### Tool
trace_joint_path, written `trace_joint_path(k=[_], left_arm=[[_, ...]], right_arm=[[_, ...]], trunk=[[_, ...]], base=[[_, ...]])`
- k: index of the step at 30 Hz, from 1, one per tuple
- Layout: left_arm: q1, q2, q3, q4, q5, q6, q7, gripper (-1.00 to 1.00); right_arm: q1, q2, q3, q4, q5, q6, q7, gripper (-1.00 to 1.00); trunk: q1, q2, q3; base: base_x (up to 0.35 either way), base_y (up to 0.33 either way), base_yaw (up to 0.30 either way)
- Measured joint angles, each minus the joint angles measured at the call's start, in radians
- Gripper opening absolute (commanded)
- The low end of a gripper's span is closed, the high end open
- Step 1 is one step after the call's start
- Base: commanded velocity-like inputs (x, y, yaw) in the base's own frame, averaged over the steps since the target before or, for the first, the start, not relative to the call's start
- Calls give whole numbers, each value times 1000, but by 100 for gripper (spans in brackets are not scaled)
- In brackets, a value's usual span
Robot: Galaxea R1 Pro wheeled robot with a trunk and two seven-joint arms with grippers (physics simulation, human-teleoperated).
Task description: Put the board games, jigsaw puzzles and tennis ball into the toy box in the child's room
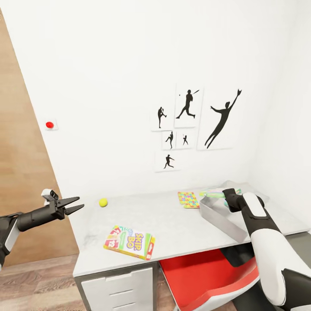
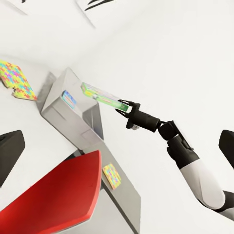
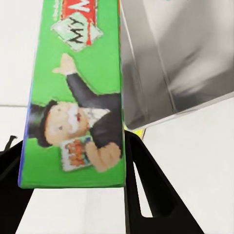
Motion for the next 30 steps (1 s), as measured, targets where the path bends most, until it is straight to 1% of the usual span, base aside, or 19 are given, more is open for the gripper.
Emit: trace_joint_path(k=[11,16,19,22,30], left_arm=[[0,-1,-1,-1,0,-1,0,100],[0,-2,0,-1,0,-1,0,100],[0,-2,0,-1,0,-2,0,100],[0,-2,0,-1,0,-2,0,100],[0,-2,0,-1,0,-2,0,100]], right_arm=[[3,-2,-7,-9,2,-18,1,-100],[2,-2,-8,-5,2,-19,0,-100],[2,-2,-9,-3,2,-49,0,-100],[2,-2,-9,-2,2,-101,0,-100],[2,-3,-9,-10,0,-119,-2,-100]], trunk=[[0,0,-17],[0,0,-25],[0,0,-27],[0,0,-28],[0,0,-28]], base=[[6,-137,100],[0,-55,96],[0,-9,40],[0,-3,11],[0,0,1]])
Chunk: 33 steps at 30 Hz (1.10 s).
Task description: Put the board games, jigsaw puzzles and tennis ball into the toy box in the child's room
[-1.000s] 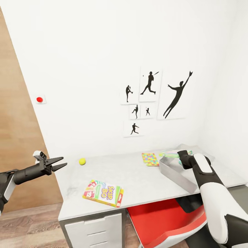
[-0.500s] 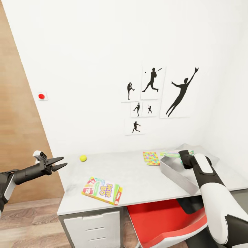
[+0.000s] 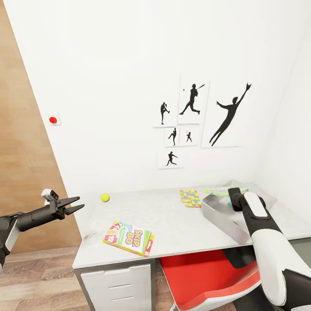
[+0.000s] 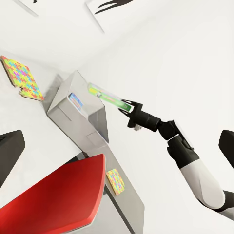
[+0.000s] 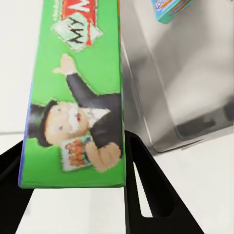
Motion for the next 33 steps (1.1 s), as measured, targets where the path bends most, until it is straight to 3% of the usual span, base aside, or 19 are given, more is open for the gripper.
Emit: trace_joint_path(k=[7,16,33], left_arm=[[0,0,0,0,0,0,0,100],[0,0,0,0,0,0,0,100],[0,-2,-2,0,0,0,0,100]], right_arm=[[-1,-1,0,-5,1,-2,-7,-100],[-1,-6,-3,-8,0,-3,-83,-100],[0,-16,-3,0,-3,5,-87,-100]], trunk=[[0,0,0],[0,0,0],[0,0,0]], base=[[0,0,0],[-25,-13,0],[-11,-47,0]])
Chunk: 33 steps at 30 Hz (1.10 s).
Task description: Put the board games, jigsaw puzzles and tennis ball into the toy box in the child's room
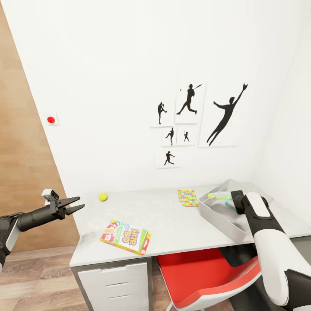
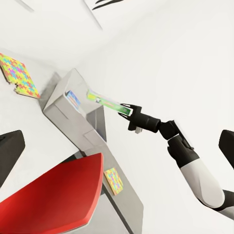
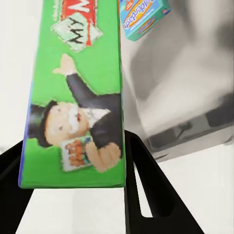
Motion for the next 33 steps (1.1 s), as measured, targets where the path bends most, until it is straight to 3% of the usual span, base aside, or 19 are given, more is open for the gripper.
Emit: trace_joint_path(k=[17,33], left_arm=[[0,0,0,0,0,-2,0,100],[0,0,1,0,-1,-2,0,100]], right_arm=[[7,-1,1,8,-4,1,12,-100],[12,-24,8,11,-1,-2,16,-100]], trunk=[[0,0,0],[0,0,0]], base=[[0,-1,0],[0,0,0]])
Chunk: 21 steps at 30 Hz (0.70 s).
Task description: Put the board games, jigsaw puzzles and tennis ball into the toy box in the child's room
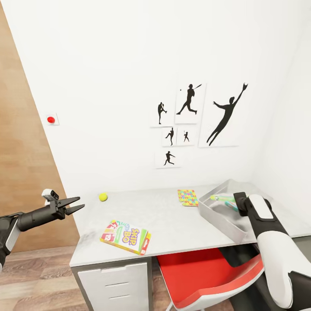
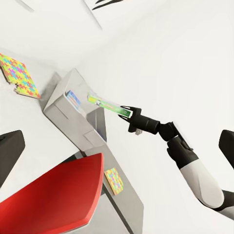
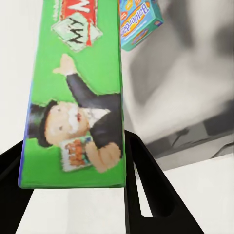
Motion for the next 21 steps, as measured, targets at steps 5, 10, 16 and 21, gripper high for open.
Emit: trace_joint_path(k=[5,10,16,21], left_arm=[[0,0,0,0,1,0,0,100],[0,0,0,0,1,0,0,100],[0,0,1,0,0,0,0,100],[0,0,-22,0,0,0,0,100]], right_arm=[[0,1,-3,2,1,-4,9,-100],[0,1,-6,4,1,-3,29,-100],[0,1,-7,7,0,-2,34,-100],[0,0,-7,28,1,-2,34,-100]], trunk=[[0,0,0],[0,0,0],[0,0,0],[0,0,0]], base=[[0,0,0],[14,0,0],[76,0,0],[81,0,0]])
